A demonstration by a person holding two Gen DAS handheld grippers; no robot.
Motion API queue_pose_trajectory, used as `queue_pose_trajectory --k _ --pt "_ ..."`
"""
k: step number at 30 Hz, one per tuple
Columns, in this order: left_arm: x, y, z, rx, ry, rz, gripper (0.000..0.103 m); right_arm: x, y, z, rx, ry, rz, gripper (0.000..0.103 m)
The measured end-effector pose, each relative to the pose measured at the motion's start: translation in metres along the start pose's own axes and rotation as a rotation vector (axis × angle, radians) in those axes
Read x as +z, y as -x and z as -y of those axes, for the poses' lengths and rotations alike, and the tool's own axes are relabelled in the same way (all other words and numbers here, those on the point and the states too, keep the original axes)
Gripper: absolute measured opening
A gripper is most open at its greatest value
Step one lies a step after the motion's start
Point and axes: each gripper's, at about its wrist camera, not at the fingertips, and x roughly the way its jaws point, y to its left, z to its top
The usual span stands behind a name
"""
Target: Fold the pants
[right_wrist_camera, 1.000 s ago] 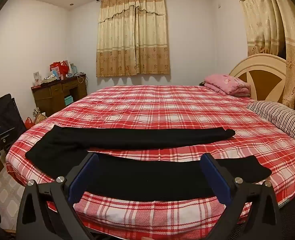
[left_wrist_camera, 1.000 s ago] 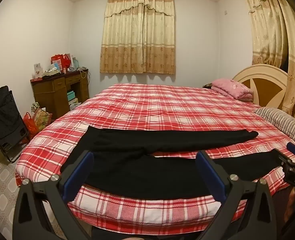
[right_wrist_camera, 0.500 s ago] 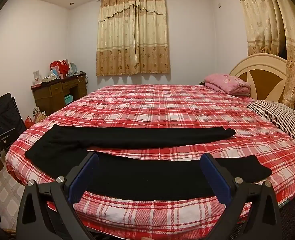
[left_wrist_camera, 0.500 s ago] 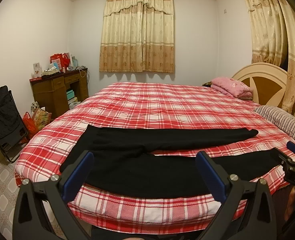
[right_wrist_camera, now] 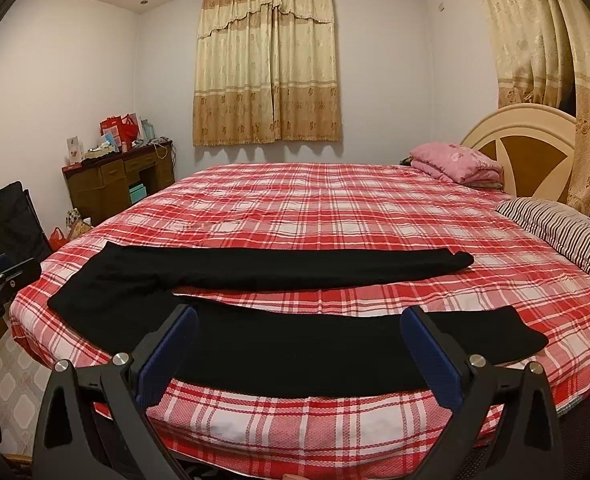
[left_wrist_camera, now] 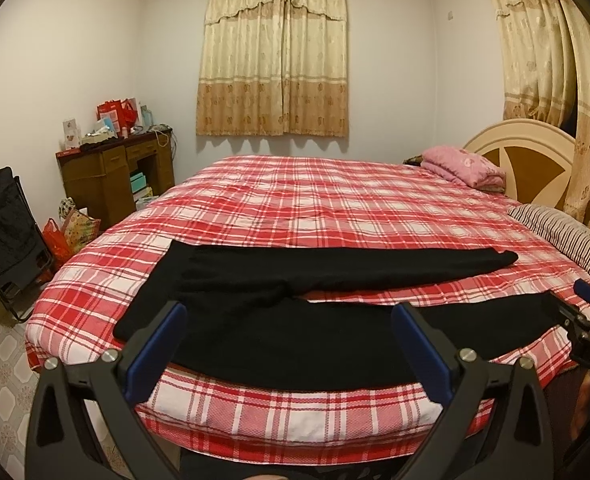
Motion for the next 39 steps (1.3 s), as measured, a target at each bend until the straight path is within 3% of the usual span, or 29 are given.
queue_pose_trajectory --k 4,7,14,16,18,25,30,33,37,39 --pt "-0.003 -0.013 -0.003 0.023 -0.032 0.004 0.103 -0.002 -0.005 0.0 0.005 0.005 -0.009 0.102" --pt "-0.002 -0.034 -0.017 0.096 -0.09 -0.003 0.103 -0.006 -0.014 0.0 0.013 0.01 -0.031 0.102" --pt "0.023 -0.137 -0.101 0.2 -0.026 -0.17 0.103 -0.022 -0.046 0.002 0.048 0.013 -0.093 0.102" --pt "0.022 -0.167 -0.117 0.191 0.0 -0.205 0.103 -0.027 -0.054 0.001 0.065 0.019 -0.097 0.102" --pt "0.036 -0.192 -0.133 0.231 -0.059 -0.202 0.103 -0.029 -0.062 0.0 0.07 0.028 -0.104 0.102" --pt "0.049 -0.273 -0.162 0.199 -0.13 -0.339 0.102 -0.036 -0.1 0.01 0.054 0.015 -0.188 0.102" --pt "0.047 -0.326 -0.186 0.116 -0.049 -0.438 0.093 -0.043 -0.118 0.021 0.03 0.005 -0.24 0.102" --pt "0.043 -0.347 -0.194 0.086 -0.015 -0.475 0.083 -0.046 -0.128 0.026 0.017 -0.015 -0.263 0.102" --pt "0.047 -0.363 -0.204 0.061 0.011 -0.486 0.08 -0.051 -0.14 0.028 0.018 -0.038 -0.293 0.102" --pt "0.049 -0.37 -0.206 0.03 0.021 -0.496 0.064 -0.052 -0.144 0.026 0.025 -0.038 -0.3 0.102"
